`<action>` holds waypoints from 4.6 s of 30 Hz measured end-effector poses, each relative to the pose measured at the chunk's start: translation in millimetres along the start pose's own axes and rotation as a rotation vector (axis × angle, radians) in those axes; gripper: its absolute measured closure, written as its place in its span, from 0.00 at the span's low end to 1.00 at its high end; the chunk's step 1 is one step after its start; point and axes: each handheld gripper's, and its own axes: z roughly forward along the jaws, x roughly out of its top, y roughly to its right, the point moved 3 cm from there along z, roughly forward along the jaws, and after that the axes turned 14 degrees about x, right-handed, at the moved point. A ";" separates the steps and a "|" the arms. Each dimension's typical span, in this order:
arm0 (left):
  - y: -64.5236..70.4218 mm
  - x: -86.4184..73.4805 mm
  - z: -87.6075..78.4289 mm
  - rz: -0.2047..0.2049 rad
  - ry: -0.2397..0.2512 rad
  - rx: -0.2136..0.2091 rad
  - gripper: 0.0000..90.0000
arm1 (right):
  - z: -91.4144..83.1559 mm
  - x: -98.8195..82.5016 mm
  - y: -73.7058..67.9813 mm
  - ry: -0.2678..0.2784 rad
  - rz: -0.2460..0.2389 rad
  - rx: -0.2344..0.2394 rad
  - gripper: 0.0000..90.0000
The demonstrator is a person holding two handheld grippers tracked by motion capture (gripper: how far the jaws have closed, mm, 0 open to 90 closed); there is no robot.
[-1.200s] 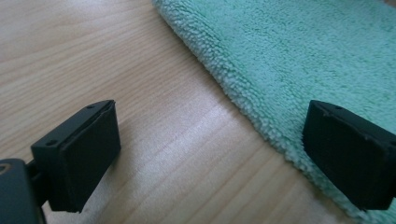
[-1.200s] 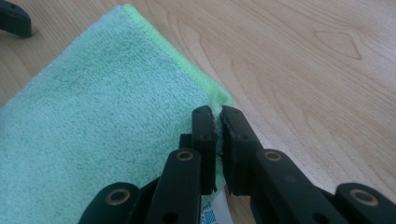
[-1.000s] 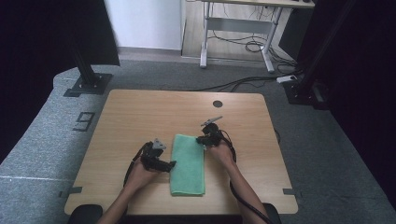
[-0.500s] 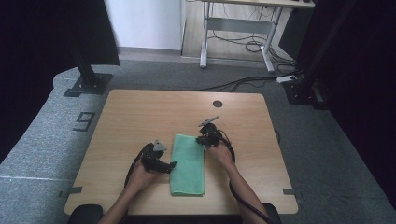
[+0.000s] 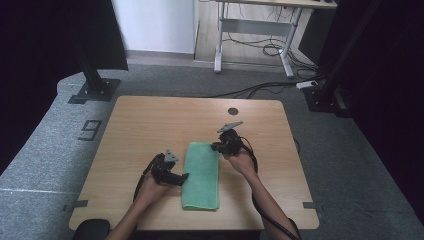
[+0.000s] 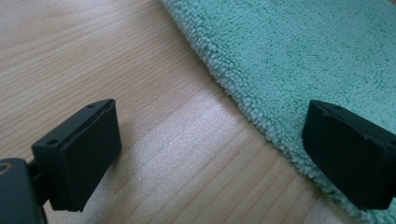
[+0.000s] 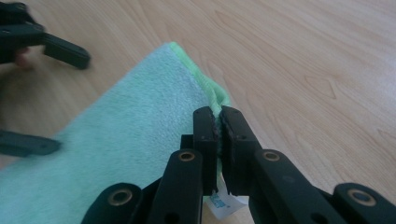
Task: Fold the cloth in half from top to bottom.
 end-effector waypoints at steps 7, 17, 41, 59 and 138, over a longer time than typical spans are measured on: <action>0.2 -0.1 -0.1 -0.002 -0.002 0.004 0.05 | -17.9 0.1 -19.9 0.037 -0.042 0.037 0.94; 0.3 -0.1 -0.1 -0.004 -0.002 0.005 0.05 | -38.6 -10.0 -51.9 0.053 -0.112 0.082 0.94; 0.5 -0.3 -0.3 -0.010 -0.004 0.010 0.05 | -43.8 -73.8 -91.2 0.054 -0.097 0.188 0.94; 0.6 -0.3 -0.3 -0.011 -0.004 0.011 0.05 | -17.7 -108.0 -104.7 -0.026 -0.086 0.220 0.93; 38.0 132.5 8.5 0.144 -0.089 -0.131 0.58 | 5.3 -95.0 -56.7 0.027 -0.001 0.174 0.92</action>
